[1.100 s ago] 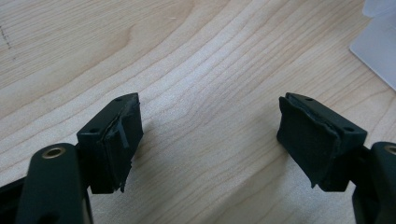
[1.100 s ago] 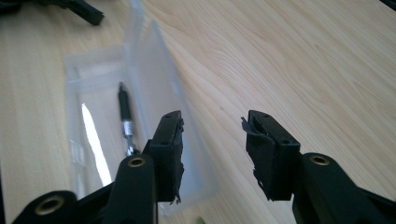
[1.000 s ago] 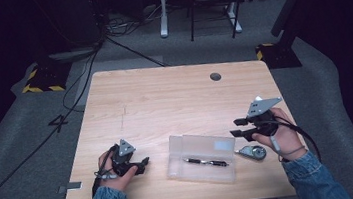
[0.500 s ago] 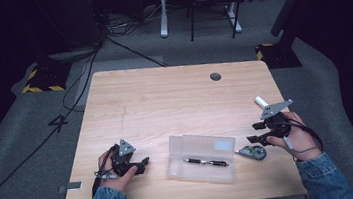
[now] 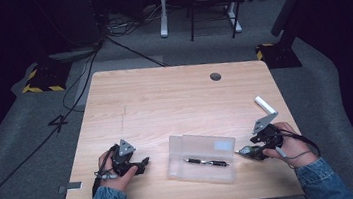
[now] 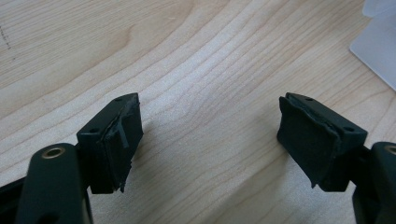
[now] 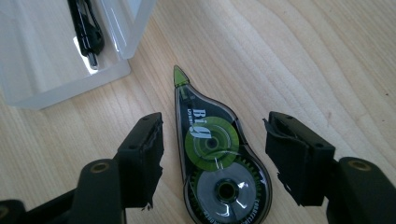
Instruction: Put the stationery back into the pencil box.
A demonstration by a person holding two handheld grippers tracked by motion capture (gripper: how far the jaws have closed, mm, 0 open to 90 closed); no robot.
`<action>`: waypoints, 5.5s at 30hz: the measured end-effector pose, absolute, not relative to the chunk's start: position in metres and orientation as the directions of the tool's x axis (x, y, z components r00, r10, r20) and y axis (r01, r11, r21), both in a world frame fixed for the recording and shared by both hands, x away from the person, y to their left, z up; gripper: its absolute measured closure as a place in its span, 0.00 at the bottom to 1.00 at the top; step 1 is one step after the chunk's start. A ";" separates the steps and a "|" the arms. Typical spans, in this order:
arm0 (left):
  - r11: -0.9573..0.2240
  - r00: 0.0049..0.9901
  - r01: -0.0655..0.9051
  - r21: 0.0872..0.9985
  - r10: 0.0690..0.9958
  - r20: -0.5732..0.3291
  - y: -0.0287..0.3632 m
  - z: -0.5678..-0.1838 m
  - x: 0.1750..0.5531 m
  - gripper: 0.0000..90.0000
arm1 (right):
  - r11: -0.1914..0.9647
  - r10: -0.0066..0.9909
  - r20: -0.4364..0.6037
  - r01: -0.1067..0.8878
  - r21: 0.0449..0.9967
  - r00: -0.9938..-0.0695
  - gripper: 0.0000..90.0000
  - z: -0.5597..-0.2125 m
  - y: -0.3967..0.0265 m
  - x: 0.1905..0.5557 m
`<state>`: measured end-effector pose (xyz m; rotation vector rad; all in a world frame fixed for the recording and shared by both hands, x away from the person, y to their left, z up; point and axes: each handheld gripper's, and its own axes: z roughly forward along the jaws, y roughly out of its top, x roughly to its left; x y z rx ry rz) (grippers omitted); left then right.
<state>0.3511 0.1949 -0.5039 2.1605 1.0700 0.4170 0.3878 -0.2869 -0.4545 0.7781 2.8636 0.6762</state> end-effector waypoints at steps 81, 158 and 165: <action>-0.424 0.606 0.575 0.700 0.795 -0.017 0.194 -0.504 0.351 0.24 | 0.689 0.486 -0.007 0.378 0.618 -0.874 0.58 -0.390 -0.272 0.367; -0.432 0.614 0.571 0.698 0.789 -0.014 0.194 -0.504 0.352 0.24 | 0.855 0.205 0.142 0.248 0.456 -0.968 0.58 -0.462 -0.168 0.364; -0.432 0.614 0.571 0.698 0.789 -0.015 0.193 -0.504 0.352 0.24 | 0.869 0.189 0.153 0.238 0.434 -0.970 0.58 -0.464 -0.168 0.364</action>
